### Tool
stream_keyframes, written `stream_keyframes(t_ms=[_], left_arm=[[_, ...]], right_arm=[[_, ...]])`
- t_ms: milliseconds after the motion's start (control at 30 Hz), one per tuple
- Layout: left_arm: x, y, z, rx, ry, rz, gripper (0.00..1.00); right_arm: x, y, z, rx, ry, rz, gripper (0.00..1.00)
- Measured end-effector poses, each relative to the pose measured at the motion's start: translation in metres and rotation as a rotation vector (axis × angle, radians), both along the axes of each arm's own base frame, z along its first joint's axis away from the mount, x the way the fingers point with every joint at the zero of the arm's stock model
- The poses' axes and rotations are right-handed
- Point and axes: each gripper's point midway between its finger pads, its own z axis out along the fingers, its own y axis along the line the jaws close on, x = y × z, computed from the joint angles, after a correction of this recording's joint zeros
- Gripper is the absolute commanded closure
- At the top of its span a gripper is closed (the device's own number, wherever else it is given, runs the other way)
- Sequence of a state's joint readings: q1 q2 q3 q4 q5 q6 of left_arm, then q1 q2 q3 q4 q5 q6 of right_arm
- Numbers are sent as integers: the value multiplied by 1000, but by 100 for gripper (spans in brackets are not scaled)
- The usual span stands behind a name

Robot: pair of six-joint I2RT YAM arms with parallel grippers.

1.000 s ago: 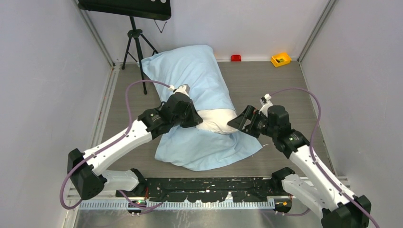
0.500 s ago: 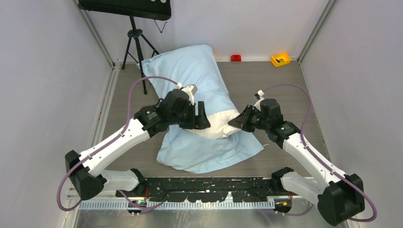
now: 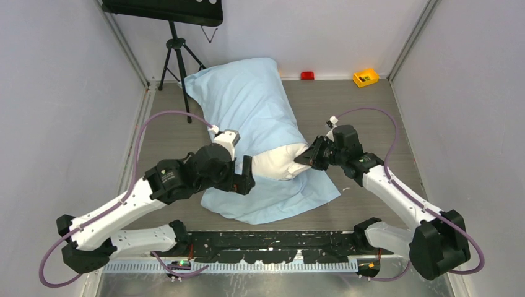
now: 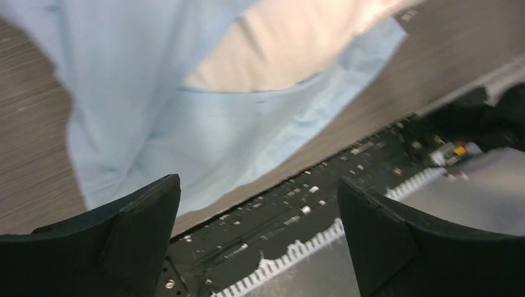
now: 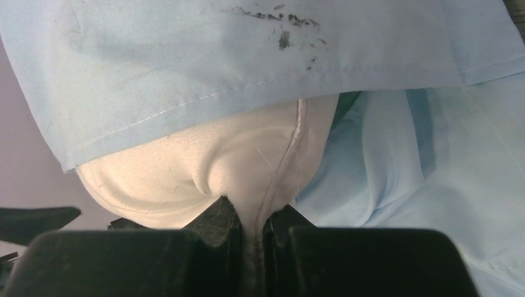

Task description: Remove the pillowcase from the pillow

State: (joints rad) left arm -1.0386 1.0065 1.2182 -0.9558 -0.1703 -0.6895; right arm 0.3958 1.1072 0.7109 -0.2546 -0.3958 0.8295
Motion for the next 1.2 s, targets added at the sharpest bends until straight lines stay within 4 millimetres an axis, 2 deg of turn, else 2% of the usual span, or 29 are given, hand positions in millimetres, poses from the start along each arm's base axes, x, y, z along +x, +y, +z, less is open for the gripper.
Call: stream_keyframes(t_ms=[100, 233, 300, 433, 633, 700, 800, 867, 933, 1033, 1133, 1200], left_arm=[[13, 27, -22, 63, -36, 134, 0], [26, 45, -43, 91, -24, 253, 0], [33, 45, -52, 73, -8, 286, 0], [40, 31, -64, -14, 37, 297, 0], [48, 22, -60, -105, 58, 345, 0], [54, 28, -65, -93, 78, 400, 8], [61, 40, -84, -29, 129, 496, 21], [61, 43, -95, -8, 156, 532, 26], [57, 45, -107, -16, 179, 555, 31], [51, 46, -123, -71, 207, 585, 40], [38, 55, -146, -70, 242, 606, 48], [28, 61, -165, -50, 280, 619, 50]], right_arm=[[-1, 2, 1, 2, -2, 6, 94], [-3, 4, 4, 6, -11, 16, 94], [-4, 4, 8, 10, -22, 18, 94], [-6, 4, 16, 19, -48, 20, 94], [-8, 3, 18, 17, -54, 17, 94], [-8, 2, 19, 17, -56, 16, 95], [-9, 1, 19, 10, -62, 14, 100], [-11, -3, 20, -12, -56, 4, 100], [-10, -7, 27, -33, -55, -13, 100], [-3, -14, 49, -44, -66, -50, 100], [20, -32, 85, -45, -107, -141, 100], [37, -45, 109, -39, -132, -203, 100]])
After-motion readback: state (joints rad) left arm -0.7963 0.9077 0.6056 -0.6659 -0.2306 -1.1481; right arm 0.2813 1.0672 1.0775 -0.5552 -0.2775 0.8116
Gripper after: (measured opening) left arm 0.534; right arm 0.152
